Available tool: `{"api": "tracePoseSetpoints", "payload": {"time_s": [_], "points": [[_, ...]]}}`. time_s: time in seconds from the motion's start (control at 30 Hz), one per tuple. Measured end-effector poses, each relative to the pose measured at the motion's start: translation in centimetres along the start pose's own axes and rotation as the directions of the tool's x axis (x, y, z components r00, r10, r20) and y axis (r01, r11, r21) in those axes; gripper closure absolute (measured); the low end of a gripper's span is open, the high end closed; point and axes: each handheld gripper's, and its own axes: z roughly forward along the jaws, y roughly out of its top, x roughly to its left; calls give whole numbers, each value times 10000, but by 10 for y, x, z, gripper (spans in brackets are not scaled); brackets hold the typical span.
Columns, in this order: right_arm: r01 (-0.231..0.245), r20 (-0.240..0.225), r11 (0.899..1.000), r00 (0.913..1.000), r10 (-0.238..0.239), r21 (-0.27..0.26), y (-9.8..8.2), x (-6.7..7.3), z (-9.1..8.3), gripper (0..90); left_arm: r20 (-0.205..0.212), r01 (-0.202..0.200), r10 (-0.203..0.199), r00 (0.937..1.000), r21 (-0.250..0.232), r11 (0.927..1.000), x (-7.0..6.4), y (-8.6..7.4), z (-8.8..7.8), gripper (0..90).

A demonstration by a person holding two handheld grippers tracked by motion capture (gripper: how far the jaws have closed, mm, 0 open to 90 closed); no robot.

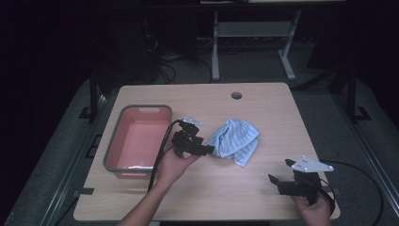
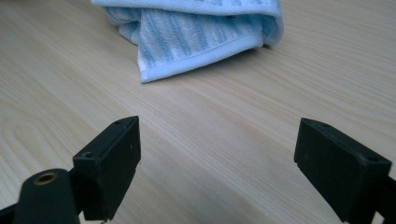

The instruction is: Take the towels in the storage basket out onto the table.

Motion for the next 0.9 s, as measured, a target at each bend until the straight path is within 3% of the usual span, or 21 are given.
{"api": "tracePoseSetpoints", "payload": {"time_s": [0.77,0.9], "points": [[9,10,10000,10000,-9,-9,-1,1,0,142,-14,-558,558,9984,99,9984,-15,-23,-7,341],[-1,30,10000,10000,1,-6,-1,1,-1,142,21,-481,481,9988,121,9988,-15,-29,-6,337]]}}
